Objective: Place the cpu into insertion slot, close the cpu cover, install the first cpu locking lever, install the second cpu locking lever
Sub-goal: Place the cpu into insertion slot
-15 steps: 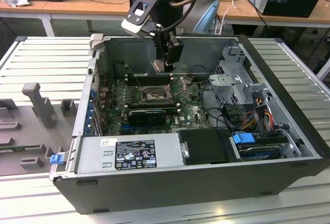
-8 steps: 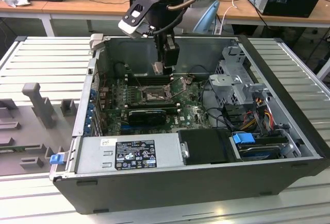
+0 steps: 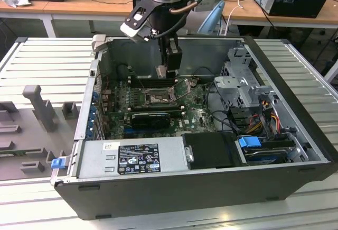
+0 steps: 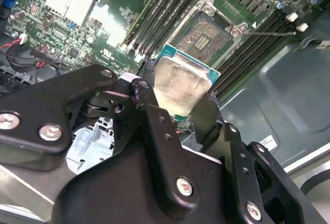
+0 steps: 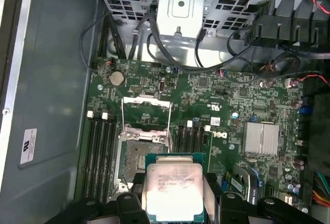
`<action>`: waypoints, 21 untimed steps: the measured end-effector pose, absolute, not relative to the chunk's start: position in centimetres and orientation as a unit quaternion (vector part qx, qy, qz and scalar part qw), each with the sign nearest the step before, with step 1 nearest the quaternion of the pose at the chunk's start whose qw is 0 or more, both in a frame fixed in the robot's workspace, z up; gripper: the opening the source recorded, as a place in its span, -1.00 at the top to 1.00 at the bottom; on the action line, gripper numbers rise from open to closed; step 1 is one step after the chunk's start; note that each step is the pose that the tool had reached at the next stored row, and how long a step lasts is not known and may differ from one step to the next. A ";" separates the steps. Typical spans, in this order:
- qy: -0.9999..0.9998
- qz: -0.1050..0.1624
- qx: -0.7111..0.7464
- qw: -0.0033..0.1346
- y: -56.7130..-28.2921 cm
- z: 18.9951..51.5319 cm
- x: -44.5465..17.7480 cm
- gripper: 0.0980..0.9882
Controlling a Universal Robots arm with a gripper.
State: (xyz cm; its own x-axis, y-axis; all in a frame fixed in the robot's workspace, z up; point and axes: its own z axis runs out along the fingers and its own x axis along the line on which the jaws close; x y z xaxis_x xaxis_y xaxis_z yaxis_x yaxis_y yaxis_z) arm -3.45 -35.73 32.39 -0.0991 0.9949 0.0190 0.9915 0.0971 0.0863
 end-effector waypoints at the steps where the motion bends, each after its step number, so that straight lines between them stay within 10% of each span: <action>1: 0.740 0.038 0.671 0.022 -35.7 32.3 -3.5 0.04; 21: 0.740 0.038 0.671 0.022 -35.7 30.8 -3.5 0.04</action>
State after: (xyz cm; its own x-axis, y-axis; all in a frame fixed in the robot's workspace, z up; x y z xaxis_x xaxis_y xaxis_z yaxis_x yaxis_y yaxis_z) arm -3.47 -35.73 30.85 -0.0982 0.9950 0.0189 0.9916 0.0962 0.0862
